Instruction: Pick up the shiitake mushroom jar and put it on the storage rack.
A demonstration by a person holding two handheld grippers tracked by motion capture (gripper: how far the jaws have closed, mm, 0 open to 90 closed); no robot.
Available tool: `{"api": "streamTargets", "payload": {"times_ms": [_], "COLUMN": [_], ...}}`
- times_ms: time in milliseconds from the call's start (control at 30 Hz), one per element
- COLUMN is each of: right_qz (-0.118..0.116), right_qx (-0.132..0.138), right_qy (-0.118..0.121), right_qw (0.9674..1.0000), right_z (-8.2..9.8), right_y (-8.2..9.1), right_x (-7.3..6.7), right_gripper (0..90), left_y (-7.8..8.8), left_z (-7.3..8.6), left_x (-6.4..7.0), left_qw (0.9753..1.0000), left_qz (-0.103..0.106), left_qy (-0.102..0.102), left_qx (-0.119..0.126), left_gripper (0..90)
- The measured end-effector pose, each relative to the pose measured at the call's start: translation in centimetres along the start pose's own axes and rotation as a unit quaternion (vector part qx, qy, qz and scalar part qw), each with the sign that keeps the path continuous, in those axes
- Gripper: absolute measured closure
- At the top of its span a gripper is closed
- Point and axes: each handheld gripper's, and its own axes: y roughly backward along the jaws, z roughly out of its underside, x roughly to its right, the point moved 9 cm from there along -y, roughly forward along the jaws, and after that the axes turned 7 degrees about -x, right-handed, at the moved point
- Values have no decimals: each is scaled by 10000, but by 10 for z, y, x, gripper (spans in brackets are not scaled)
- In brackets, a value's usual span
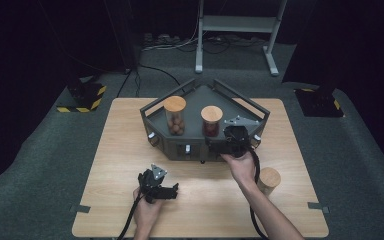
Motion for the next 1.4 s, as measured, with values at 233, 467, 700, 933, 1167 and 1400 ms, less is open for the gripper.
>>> {"api": "streamTargets", "payload": {"times_ms": [233,467,700,933,1167,1400], "right_qz": [1,-15,-54,-73,-173,-169], "right_qx": [32,68,100,115,141,107], "right_qy": [-23,-54,-61,-58,-128,-163], "right_qw": [10000,10000,9999,9999,9997,9997], "right_z": [4,7,13,17,22,28], "right_y": [5,9,13,18,23,24], "right_x": [4,5,8,11,11,14], "right_gripper": [115,114,108,106,107,106], "left_y": [0,0,0,0,0,0], "left_z": [0,0,0,0,0,0], "left_x": [0,0,0,0,0,0], "left_qw": [10000,10000,10000,10000,10000,10000], "left_qz": [3,3,3,2,3,3], "left_qy": [11,7,5,3,6,7], "left_qx": [4,2,2,-1,3,2], "left_gripper": [21,20,20,20,21,20]}}
